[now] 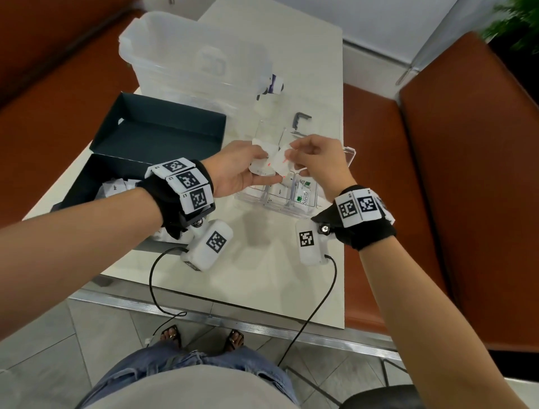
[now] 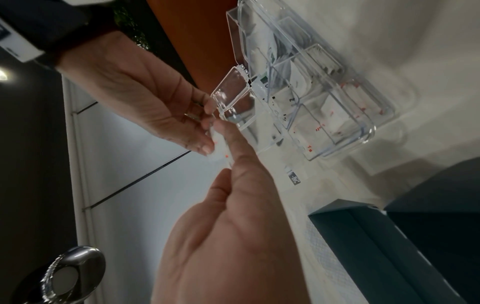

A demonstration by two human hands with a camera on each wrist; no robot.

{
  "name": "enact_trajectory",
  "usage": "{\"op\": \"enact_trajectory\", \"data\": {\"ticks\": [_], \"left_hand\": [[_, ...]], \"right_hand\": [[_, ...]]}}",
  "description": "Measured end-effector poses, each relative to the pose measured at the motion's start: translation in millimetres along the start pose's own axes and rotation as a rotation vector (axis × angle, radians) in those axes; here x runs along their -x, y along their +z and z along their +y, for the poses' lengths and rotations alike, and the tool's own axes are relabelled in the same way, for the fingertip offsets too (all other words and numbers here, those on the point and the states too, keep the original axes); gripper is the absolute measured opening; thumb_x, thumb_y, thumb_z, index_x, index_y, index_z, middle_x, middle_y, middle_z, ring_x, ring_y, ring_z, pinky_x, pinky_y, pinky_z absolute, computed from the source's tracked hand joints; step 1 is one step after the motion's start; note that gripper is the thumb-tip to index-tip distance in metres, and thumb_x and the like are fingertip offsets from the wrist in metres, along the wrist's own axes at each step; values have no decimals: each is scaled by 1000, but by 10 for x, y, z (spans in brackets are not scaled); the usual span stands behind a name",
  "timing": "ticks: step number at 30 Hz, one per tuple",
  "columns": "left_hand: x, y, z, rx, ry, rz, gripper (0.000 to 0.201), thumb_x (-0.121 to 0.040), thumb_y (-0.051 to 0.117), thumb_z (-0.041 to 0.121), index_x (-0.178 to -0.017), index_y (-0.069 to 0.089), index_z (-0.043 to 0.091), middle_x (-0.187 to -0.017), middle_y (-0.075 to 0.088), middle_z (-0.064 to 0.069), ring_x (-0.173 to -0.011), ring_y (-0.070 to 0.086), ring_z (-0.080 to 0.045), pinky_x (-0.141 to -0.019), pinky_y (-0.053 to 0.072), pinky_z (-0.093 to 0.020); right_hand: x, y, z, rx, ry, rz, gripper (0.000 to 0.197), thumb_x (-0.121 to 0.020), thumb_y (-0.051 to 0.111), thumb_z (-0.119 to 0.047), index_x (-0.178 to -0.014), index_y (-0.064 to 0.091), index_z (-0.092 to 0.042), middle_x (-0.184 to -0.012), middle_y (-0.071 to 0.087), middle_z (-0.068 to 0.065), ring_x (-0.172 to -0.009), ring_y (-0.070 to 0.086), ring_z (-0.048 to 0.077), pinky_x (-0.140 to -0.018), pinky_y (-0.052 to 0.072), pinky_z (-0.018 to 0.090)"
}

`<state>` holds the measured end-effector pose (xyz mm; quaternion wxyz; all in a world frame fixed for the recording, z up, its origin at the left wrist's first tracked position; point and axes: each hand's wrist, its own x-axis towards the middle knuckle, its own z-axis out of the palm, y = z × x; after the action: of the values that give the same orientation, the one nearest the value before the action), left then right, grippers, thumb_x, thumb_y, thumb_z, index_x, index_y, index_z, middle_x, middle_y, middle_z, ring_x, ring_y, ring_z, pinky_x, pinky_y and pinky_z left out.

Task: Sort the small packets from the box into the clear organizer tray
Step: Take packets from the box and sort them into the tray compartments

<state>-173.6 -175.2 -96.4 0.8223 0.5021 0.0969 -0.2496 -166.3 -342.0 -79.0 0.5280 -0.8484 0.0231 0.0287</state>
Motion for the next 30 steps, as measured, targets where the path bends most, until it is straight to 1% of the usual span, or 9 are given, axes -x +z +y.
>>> {"op": "enact_trajectory", "data": {"ticks": [3, 7, 10, 14, 19, 23, 25, 27, 30], "left_hand": [[-13, -33, 58, -11, 37, 42, 21, -102, 40, 1, -119, 52, -1, -112, 65, -20, -90, 71, -28, -68, 60, -33], [-34, -136, 136, -25, 104, 158, 29, -102, 43, 4, -129, 47, -4, -104, 70, -18, -84, 74, -22, -66, 60, -30], [-17, -222, 158, -35, 134, 203, 31, -102, 44, 6, -132, 48, -3, -102, 69, -14, -81, 73, -19, -63, 58, -27], [21, -309, 143, -46, 140, 225, 30, -103, 44, 7, -131, 49, -2, -101, 69, -13, -82, 71, -19, -63, 59, -26], [61, -385, 126, -40, 143, 238, 30, -102, 44, 6, -130, 50, -1, -100, 69, -13, -83, 71, -20, -65, 59, -28], [105, -480, 126, -34, 151, 237, 25, -102, 46, 6, -126, 52, 1, -99, 70, -13, -79, 73, -18, -63, 58, -27], [123, -531, 126, -30, 151, 237, 25, -101, 47, 6, -125, 52, 2, -102, 70, -14, -84, 72, -20, -64, 58, -27], [132, -574, 119, -18, 152, 239, 26, -101, 47, 6, -126, 51, 2, -100, 70, -13, -84, 73, -20, -63, 58, -27], [139, -610, 113, -8, 156, 242, 24, -101, 46, 6, -125, 52, 1, -99, 70, -13, -81, 73, -19, -62, 58, -26]], "right_hand": [[-31, -94, -7, -50, 4, 7, 8, -84, 72, -7, -89, 66, -10, -75, 68, 4, -59, 62, 13, -62, 54, 26], [-77, -153, 24, -29, -9, 27, 9, -85, 69, -3, -88, 65, -11, -74, 67, 5, -61, 64, 14, -63, 55, 25], [-127, -85, 64, 35, 1, 15, 11, -86, 65, 1, -90, 65, -9, -73, 66, 4, -63, 65, 14, -65, 56, 25], [-204, 139, 120, 193, -21, 7, 11, -85, 65, 0, -89, 67, -10, -77, 68, 6, -64, 65, 12, -63, 54, 21], [-318, 422, 130, 437, -60, -46, 16, -86, 61, -1, -96, 71, -7, -81, 63, 6, -79, 59, 17, -83, 52, 27], [-348, 616, 157, 616, -3, -104, 21, -89, 55, -5, -98, 70, -16, -104, 67, 7, -103, 61, 25, -97, 47, 43], [-349, 691, 182, 706, 32, -115, 26, -88, 53, -5, -98, 69, -22, -108, 67, 3, -107, 58, 23, -102, 40, 44], [-352, 748, 213, 778, 38, -114, 29, -88, 51, -4, -97, 69, -25, -107, 67, -1, -107, 57, 21, -104, 33, 43], [-365, 815, 265, 844, -2, -105, 28, -88, 54, -5, -95, 70, -26, -102, 70, -4, -103, 57, 20, -101, 27, 44]]}}
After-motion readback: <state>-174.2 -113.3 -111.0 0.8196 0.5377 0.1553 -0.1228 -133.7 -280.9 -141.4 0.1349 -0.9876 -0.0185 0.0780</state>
